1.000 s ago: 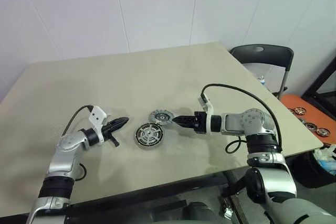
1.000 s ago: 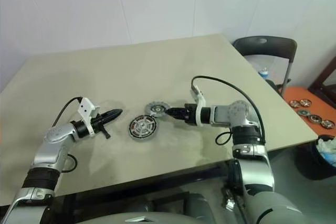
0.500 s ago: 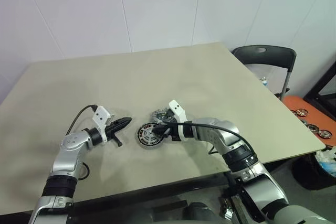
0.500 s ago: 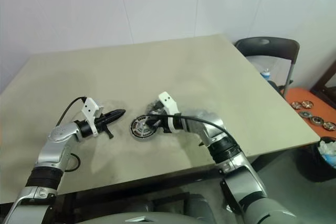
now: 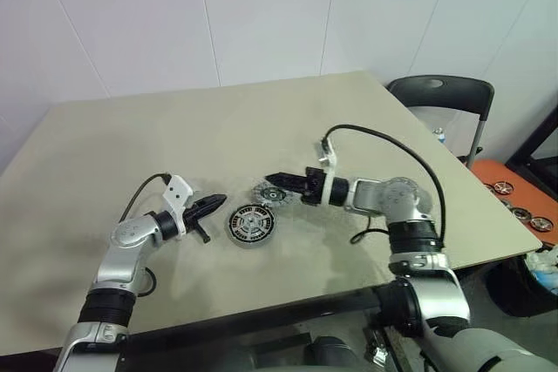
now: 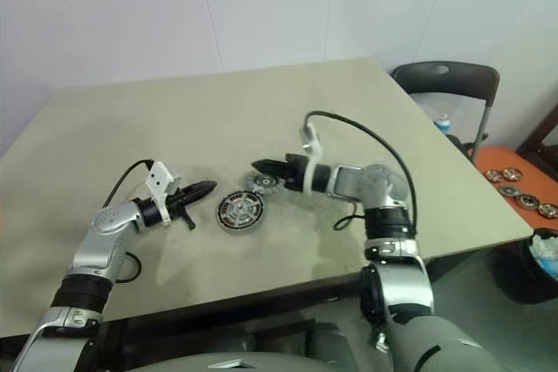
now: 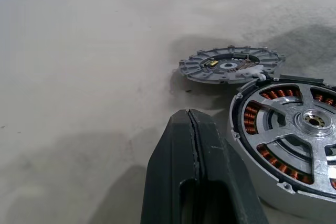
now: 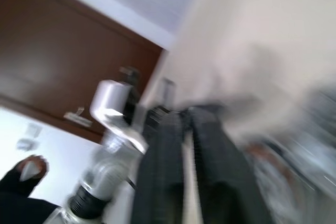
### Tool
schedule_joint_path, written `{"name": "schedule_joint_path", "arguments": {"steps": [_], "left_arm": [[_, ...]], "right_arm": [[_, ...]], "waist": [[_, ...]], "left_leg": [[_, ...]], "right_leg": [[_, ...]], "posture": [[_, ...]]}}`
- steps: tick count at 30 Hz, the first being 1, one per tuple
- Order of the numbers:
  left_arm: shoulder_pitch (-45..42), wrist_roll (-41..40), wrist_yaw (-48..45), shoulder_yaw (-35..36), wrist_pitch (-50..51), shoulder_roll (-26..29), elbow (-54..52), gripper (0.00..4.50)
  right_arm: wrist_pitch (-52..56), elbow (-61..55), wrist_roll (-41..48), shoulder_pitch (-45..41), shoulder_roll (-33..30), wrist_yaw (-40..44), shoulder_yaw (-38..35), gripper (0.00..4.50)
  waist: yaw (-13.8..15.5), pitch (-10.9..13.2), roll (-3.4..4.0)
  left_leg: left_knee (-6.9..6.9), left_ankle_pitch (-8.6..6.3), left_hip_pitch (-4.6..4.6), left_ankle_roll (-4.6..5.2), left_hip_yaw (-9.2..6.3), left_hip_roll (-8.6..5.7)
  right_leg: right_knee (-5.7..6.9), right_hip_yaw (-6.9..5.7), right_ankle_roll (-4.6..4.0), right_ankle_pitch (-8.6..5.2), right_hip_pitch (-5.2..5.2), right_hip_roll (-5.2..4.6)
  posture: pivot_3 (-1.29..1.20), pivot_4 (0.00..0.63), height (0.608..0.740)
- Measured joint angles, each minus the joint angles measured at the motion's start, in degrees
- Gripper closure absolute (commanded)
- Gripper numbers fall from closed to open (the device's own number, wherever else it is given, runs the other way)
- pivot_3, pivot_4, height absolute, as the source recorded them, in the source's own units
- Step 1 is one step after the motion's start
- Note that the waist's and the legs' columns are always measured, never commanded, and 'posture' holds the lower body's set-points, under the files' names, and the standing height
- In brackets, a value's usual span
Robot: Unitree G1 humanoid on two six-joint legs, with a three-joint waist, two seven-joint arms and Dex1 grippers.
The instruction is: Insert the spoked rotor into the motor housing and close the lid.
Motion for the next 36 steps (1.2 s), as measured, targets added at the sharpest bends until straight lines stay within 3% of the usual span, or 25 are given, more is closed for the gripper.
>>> {"name": "schedule_joint_path", "arguments": {"steps": [7, 11, 22, 25, 28, 34, 36], "left_arm": [[-1.3, 0.1, -0.2, -0.7, -0.5, -0.7, 1.3, 4.5], [-1.3, 0.2, -0.2, -0.7, -0.6, -0.9, 1.7, 4.5], [-1.3, 0.5, -0.1, -0.7, -0.6, -1.0, 1.6, 4.5], [-1.3, 0.7, 0.0, -0.7, -0.7, -1.0, 1.6, 4.5], [-1.3, 0.8, 0.1, -0.7, -0.8, -0.8, 1.4, 4.5], [-1.0, -0.2, -0.3, 0.8, -0.6, 1.6, -1.0, 4.5], [-0.9, -0.2, -0.2, 1.6, -0.6, 2.3, -0.8, 4.5]], "right_arm": [[7.6, -0.1, -0.5, 4.7, -1.3, -3.0, 0.6, 0.8], [6.5, 0.8, -0.4, 4.6, 2.8, -6.9, -3.2, 0.8], [-10.7, 10.4, -4.3, 1.2, 12.5, -16.7, -8.5, 0.8], [-13.1, 11.2, -4.2, 0.4, 13.3, -17.4, -9.8, 1.42], [-14.5, 11.0, -4.4, 0.5, 13.2, -17.0, -9.3, 2.37], [-19.8, -0.1, -9.5, 4.1, 9.8, -8.4, 3.5, 4.43], [-22.6, -3.5, -11.5, 5.5, 8.6, -5.5, 7.2, 4.44]], "waist": [[-0.6, 0.0, 0.01], [-0.3, 0.0, 0.0], [-0.7, 0.0, 0.01], [-0.7, 0.0, 0.01], [-0.7, 0.0, 0.01], [-0.8, 0.0, 0.02], [-0.8, 0.0, 0.03]], "left_leg": [[0.07, 0.03, -0.26, -0.04, 0.08, 0.04], [0.14, 0.04, -0.24, -0.05, 0.07, 0.03], [0.14, 0.05, -0.23, -0.07, 0.07, 0.0], [0.13, 0.05, -0.22, -0.08, 0.05, 0.01], [0.13, 0.05, -0.24, -0.07, 0.06, 0.01], [0.12, 0.05, -0.27, -0.07, 0.06, 0.01], [0.12, 0.05, -0.27, -0.08, 0.06, 0.01]], "right_leg": [[0.22, 0.08, 0.0, 0.01, -0.33, 0.01], [0.27, 0.06, 0.0, 0.01, -0.3, 0.02], [0.31, 0.07, 0.0, 0.02, -0.31, 0.02], [0.31, 0.07, -0.01, 0.02, -0.32, 0.04], [0.3, 0.07, -0.01, 0.02, -0.32, 0.03], [0.3, 0.07, 0.0, 0.02, -0.39, 0.04], [0.31, 0.06, 0.0, 0.02, -0.39, 0.05]], "posture": [[0.0, 0.0, 0.74], [0.0, 0.0, 0.74], [0.0, 0.0, 0.74], [0.0, 0.0, 0.74], [0.0, 0.0, 0.74], [0.0, 0.0, 0.74], [0.0, 0.0, 0.74]]}}
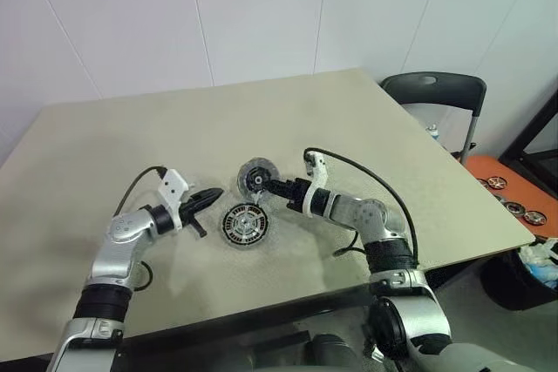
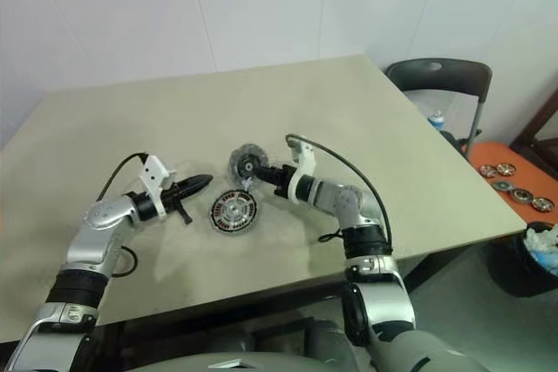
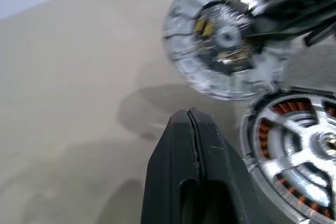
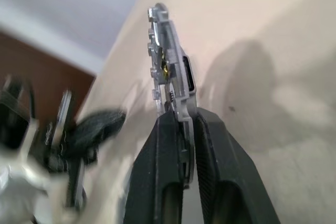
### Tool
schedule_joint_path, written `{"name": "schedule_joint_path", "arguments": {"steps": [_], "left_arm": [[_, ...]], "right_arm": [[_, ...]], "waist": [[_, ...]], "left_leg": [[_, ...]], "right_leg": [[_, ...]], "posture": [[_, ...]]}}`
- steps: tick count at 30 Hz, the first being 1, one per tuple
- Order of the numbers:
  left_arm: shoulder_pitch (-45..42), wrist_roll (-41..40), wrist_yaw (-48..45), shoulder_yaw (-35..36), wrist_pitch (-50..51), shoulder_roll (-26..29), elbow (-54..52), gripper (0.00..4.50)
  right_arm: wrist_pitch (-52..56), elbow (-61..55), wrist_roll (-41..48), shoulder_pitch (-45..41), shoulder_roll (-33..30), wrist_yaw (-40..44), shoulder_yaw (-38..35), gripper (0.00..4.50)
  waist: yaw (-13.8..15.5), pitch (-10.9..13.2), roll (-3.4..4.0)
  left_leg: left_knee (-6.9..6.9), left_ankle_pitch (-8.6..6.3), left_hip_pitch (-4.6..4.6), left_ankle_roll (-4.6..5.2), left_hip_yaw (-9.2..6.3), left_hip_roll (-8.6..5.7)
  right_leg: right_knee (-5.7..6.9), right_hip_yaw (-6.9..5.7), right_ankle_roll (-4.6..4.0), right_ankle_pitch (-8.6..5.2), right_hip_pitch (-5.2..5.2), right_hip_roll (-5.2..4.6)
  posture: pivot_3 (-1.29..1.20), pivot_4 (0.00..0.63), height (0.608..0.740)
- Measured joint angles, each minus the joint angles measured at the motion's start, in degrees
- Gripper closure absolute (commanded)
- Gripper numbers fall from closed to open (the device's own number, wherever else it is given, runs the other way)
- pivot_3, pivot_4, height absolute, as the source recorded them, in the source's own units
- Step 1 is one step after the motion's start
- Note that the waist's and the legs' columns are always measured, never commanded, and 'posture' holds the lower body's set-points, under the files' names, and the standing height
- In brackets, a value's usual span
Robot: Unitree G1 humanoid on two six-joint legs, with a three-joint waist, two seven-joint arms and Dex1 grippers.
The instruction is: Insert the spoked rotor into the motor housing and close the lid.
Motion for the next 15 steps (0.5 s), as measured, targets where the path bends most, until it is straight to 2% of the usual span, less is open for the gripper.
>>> {"name": "schedule_joint_path", "arguments": {"steps": [7, 15], "left_arm": [[0.2, 0.0, 0.1, 0.6, 0.0, 0.4, 0.2, 4.5], [0.2, 0.0, 0.4, 0.6, -0.2, 0.4, 0.5, 4.5]], "right_arm": [[-14.1, -8.5, -8.5, 3.3, -7.5, 11.0, 12.4, 4.44], [-35.0, -7.2, -20.7, 5.1, -12.1, 15.3, 19.7, 4.44]], "waist": [[0.3, 0.0, -0.01], [0.5, 0.0, -0.02]], "left_leg": [[0.01, 0.0, -0.01, 0.0, 0.0, -0.02], [0.02, 0.0, 0.0, -0.01, 0.0, -0.02]], "right_leg": [[-0.06, -0.01, 0.0, 0.0, 0.02, -0.01], [-0.05, -0.02, 0.0, 0.0, 0.03, -0.01]], "posture": [[0.0, 0.0, 0.74], [0.0, 0.0, 0.74]]}}
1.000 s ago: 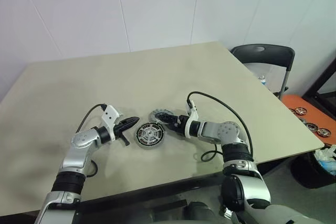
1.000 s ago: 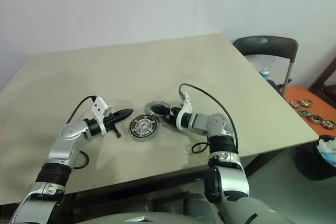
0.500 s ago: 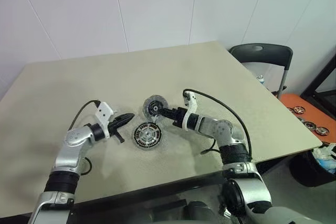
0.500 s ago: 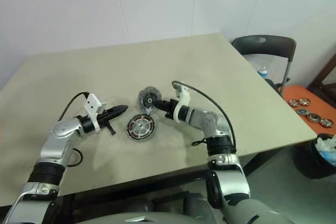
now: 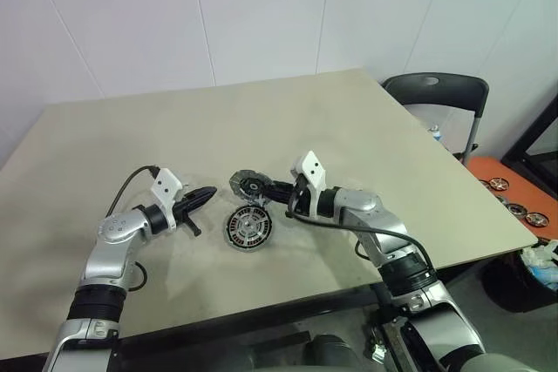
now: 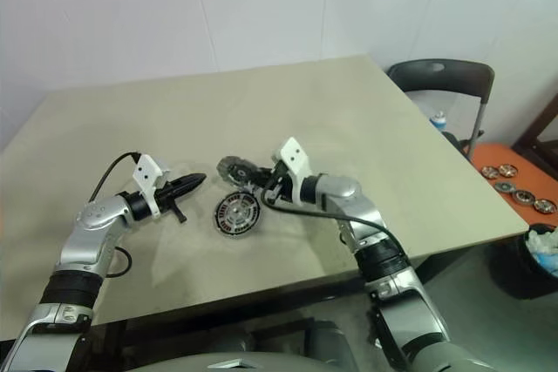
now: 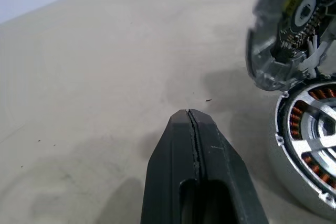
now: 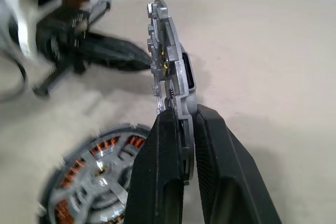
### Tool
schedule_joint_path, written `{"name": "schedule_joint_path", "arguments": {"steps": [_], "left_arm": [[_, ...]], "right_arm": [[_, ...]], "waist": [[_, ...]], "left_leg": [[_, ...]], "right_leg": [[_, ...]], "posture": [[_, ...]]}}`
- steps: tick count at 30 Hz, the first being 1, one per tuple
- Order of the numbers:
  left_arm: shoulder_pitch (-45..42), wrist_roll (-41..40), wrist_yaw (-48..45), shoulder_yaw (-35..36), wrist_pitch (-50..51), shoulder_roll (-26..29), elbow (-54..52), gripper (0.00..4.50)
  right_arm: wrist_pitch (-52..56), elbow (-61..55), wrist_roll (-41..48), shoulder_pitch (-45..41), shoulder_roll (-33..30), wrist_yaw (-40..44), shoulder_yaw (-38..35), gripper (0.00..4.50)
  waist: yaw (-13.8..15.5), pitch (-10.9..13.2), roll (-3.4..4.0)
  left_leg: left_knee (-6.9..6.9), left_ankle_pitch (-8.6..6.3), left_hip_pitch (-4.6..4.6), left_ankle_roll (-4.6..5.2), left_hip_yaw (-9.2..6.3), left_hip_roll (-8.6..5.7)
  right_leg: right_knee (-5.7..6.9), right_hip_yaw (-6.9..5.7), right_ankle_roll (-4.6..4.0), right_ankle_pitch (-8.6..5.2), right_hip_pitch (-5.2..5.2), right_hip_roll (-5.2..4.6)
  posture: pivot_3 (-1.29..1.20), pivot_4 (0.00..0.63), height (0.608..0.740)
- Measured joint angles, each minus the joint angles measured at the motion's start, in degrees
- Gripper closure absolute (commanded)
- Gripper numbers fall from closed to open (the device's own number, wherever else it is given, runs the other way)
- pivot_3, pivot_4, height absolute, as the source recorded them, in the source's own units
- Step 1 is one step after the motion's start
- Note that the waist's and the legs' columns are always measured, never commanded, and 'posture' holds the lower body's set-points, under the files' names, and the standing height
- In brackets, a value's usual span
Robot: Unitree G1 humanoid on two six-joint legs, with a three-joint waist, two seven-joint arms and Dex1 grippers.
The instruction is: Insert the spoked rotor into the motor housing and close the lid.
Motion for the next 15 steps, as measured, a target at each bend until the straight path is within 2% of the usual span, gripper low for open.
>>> {"name": "schedule_joint_path", "arguments": {"steps": [6, 15], "left_arm": [[0.0, 0.1, 0.0, 0.0, -0.6, 0.0, 0.9, 4.5], [-0.9, 0.4, 0.0, -0.1, -1.3, 0.2, 3.0, 4.5]], "right_arm": [[-13.8, 2.2, -7.1, 1.5, -3.1, 0.8, 2.3, 4.44], [-17.2, 0.7, -7.1, 2.1, -7.5, 8.3, 2.5, 4.44]], "waist": [[0.2, 0.0, -0.01], [0.2, 0.0, -0.03]], "left_leg": [[0.01, 0.01, 0.0, -0.01, -0.01, -0.01], [0.01, 0.0, 0.05, 0.0, -0.01, -0.01]], "right_leg": [[-0.02, -0.01, 0.0, 0.0, 0.02, 0.0], [-0.04, -0.01, 0.0, 0.0, 0.08, -0.01]], "posture": [[0.0, 0.0, 0.74], [0.0, 0.0, 0.74]]}}
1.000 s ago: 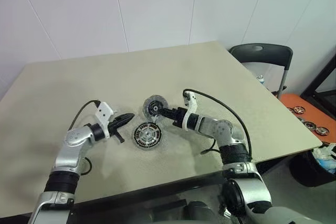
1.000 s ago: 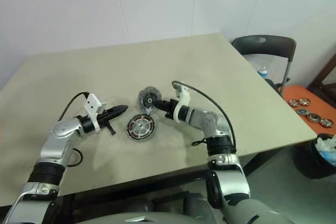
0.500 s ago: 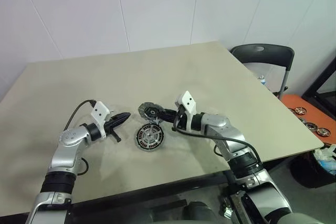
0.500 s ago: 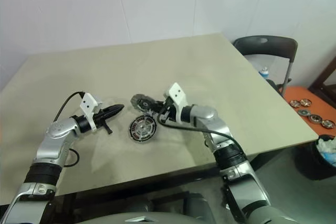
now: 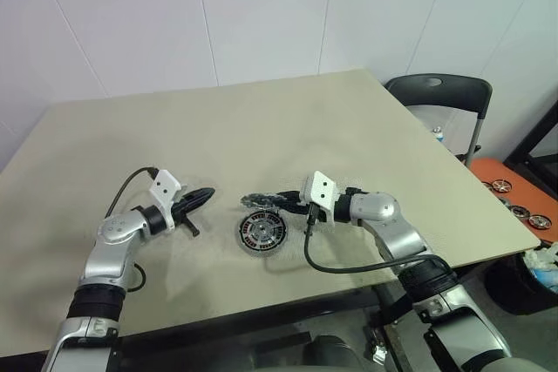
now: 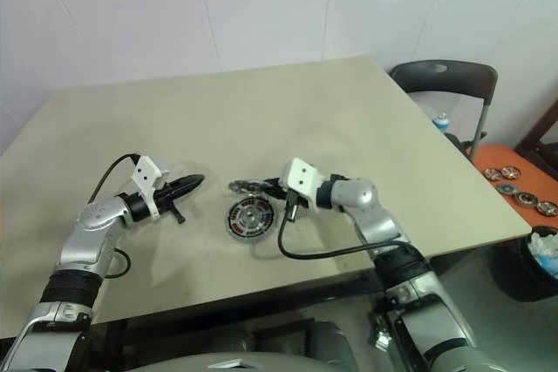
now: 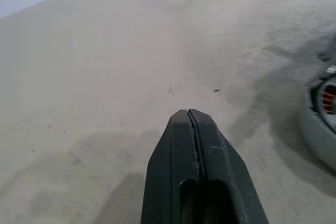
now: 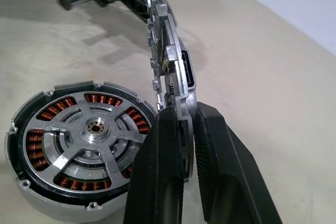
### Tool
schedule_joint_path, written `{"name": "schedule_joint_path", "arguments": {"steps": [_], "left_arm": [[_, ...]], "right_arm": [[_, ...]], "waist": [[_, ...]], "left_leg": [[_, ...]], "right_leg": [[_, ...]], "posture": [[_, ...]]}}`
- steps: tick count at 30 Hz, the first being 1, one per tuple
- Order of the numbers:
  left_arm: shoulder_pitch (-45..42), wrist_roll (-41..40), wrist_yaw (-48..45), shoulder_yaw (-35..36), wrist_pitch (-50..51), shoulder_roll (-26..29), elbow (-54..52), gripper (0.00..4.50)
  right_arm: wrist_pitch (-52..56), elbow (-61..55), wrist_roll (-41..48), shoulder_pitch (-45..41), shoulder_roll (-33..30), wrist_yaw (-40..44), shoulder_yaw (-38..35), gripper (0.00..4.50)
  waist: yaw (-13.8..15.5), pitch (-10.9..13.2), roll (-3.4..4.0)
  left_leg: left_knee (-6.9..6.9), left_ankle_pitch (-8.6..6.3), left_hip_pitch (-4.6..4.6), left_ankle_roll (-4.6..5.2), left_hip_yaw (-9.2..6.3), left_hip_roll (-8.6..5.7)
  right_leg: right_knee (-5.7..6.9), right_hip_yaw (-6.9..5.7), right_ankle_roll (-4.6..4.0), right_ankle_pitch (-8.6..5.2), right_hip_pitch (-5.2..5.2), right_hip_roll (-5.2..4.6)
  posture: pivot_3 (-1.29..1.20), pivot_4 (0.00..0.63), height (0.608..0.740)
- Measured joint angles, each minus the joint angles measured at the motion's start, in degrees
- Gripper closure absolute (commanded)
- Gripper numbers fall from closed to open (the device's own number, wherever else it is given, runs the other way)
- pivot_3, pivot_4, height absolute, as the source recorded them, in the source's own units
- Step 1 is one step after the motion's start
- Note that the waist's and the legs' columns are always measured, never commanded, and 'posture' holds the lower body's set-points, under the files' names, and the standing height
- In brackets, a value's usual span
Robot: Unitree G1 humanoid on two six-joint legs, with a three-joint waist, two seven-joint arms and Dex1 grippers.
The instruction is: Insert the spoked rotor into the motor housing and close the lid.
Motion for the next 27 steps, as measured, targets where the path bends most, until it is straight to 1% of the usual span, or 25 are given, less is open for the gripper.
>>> {"name": "schedule_joint_path", "arguments": {"steps": [2, 3, 7, 13, 20, 21, 24, 25, 27], "left_arm": [[-0.1, 0.3, 0.0, -0.1, -0.5, 0.0, 0.4, 4.5], [-0.2, 0.4, 0.0, -0.1, -0.6, 0.0, 0.6, 4.5], [-0.8, 1.0, 0.2, -0.2, -0.9, 0.0, 1.7, 4.5], [-1.2, 1.1, 0.6, -0.2, -1.4, 0.0, 2.6, 4.5], [-1.3, 1.5, 0.7, -0.4, -1.8, 0.0, 2.9, 4.5], [-1.3, 1.5, 0.7, -0.4, -1.8, 0.0, 2.9, 4.5], [-1.4, 1.6, 0.8, -0.6, -1.8, 0.0, 2.9, 4.5], [-1.4, 1.6, 0.8, -0.7, -1.8, 0.0, 2.9, 4.5], [-1.4, 1.7, 0.8, -0.7, -1.8, 0.0, 2.9, 4.5]], "right_arm": [[0.4, 0.0, 0.5, 0.0, 0.0, 1.0, -0.1, 3.71], [1.3, 0.0, 0.9, 0.0, -0.1, 2.3, -0.1, 3.48], [4.2, 0.0, 1.4, 0.5, -0.1, 5.8, 0.8, 2.17], [8.7, -0.7, 3.0, 0.9, -2.1, 11.2, 1.2, 2.17], [19.6, -5.0, 11.3, 1.7, -4.5, 19.2, 0.3, 2.17], [20.4, -5.0, 12.1, 1.6, -4.0, 18.8, -0.6, 2.17], [24.3, -1.7, 13.0, -1.6, 0.8, 12.1, -4.2, 2.17], [25.2, -1.1, 13.2, -2.7, 1.9, 10.3, -4.8, 1.82], [25.2, -1.2, 12.5, -3.9, 2.9, 7.8, -5.0, 1.29]], "waist": [[0.0, 0.0, 0.0], [0.0, 0.0, -0.01], [0.0, 0.0, -0.01], [0.0, 0.0, -0.02], [0.1, 0.0, -0.04], [0.0, 0.0, -0.03], [-0.2, 0.0, -0.04], [-0.1, 0.0, -0.04], [0.2, 0.0, -0.09]], "left_leg": [[0.0, 0.0, 0.0, 0.0, 0.0, 0.0], [0.0, 0.0, 0.0, 0.0, 0.0, 0.0], [0.02, 0.0, 0.01, 0.0, 0.0, 0.01], [0.08, 0.0, 0.02, 0.01, 0.0, 0.0], [0.09, -0.01, 0.02, 0.01, -0.02, 0.02], [0.1, -0.01, 0.03, 0.01, -0.02, 0.02], [0.09, 0.03, 0.11, -0.05, 0.01, 0.04], [0.09, 0.04, 0.12, -0.07, -0.01, 0.06], [0.08, 0.04, 0.1, -0.08, -0.06, 0.07]], "right_leg": [[0.0, 0.0, 0.0, 0.0, 0.0, 0.0], [-0.01, 0.0, 0.0, 0.0, 0.01, 0.0], [0.03, 0.0, 0.0, 0.0, 0.01, 0.0], [0.03, -0.01, 0.0, 0.0, 0.05, 0.0], [0.03, -0.03, 0.0, 0.0, 0.07, 0.0], [0.04, -0.03, 0.0, 0.0, 0.08, 0.0], [0.11, 0.0, -0.07, 0.05, 0.09, 0.03], [0.13, -0.01, -0.08, 0.06, 0.09, 0.05], [0.1, -0.06, -0.09, 0.06, 0.09, 0.05]], "posture": [[0.0, 0.0, 0.74], [0.0, 0.0, 0.74], [0.0, 0.0, 0.74], [0.0, 0.0, 0.74], [0.0, 0.0, 0.74], [0.0, 0.0, 0.74], [0.0, 0.0, 0.74], [0.0, 0.0, 0.74], [0.0, 0.0, 0.74]]}}
